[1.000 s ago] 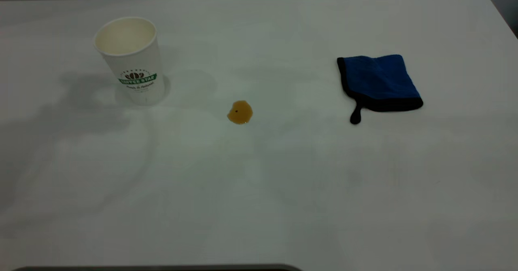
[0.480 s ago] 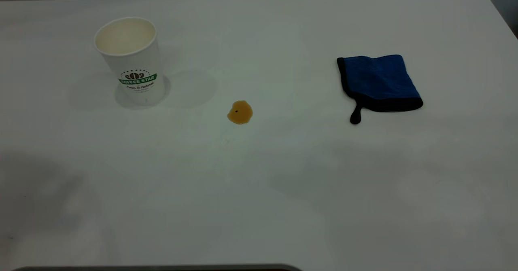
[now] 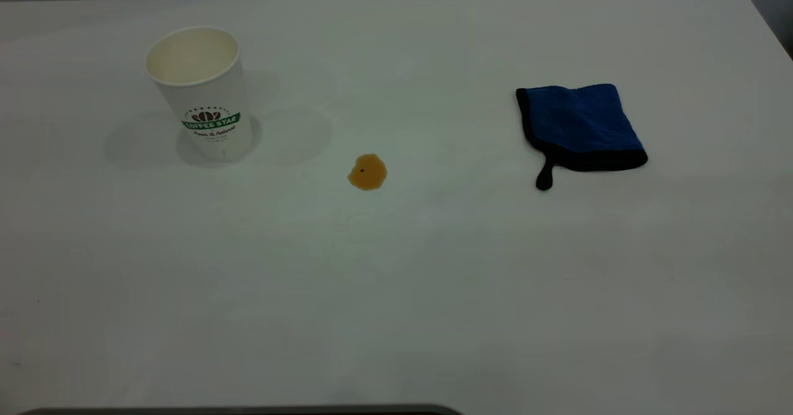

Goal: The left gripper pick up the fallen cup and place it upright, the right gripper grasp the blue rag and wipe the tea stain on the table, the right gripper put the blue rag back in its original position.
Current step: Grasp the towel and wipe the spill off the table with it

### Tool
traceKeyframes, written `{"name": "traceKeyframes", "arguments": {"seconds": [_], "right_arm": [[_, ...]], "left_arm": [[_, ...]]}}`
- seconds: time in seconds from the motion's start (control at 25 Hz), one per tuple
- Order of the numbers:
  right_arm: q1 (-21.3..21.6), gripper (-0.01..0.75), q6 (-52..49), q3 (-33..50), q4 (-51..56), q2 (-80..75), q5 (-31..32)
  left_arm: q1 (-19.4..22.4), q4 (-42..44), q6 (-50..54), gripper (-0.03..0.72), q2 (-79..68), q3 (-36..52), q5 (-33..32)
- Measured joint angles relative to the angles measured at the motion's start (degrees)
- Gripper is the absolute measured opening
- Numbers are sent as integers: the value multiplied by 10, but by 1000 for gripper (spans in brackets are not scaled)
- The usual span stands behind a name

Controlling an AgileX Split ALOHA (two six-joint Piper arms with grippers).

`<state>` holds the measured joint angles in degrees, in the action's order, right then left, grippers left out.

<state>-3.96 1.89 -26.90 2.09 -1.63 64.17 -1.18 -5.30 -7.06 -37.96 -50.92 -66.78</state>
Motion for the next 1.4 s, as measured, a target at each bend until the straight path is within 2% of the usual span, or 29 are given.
{"name": "traceKeyframes", "arguments": {"seconds": [0.28, 0.68, 1.04, 1.28, 1.4], "right_arm": [[0, 546, 0, 0, 0, 0, 0], [0, 546, 0, 0, 0, 0, 0], [0, 546, 0, 0, 0, 0, 0], [0, 546, 0, 0, 0, 0, 0], [0, 546, 0, 0, 0, 0, 0]], "left_arm": [[0, 4, 2, 428, 127, 134, 0], [0, 5, 4, 428, 263, 225, 16], [0, 5, 4, 428, 282, 230, 30], [0, 5, 4, 428, 382, 230, 27], [0, 5, 4, 428, 387, 230, 24]]}}
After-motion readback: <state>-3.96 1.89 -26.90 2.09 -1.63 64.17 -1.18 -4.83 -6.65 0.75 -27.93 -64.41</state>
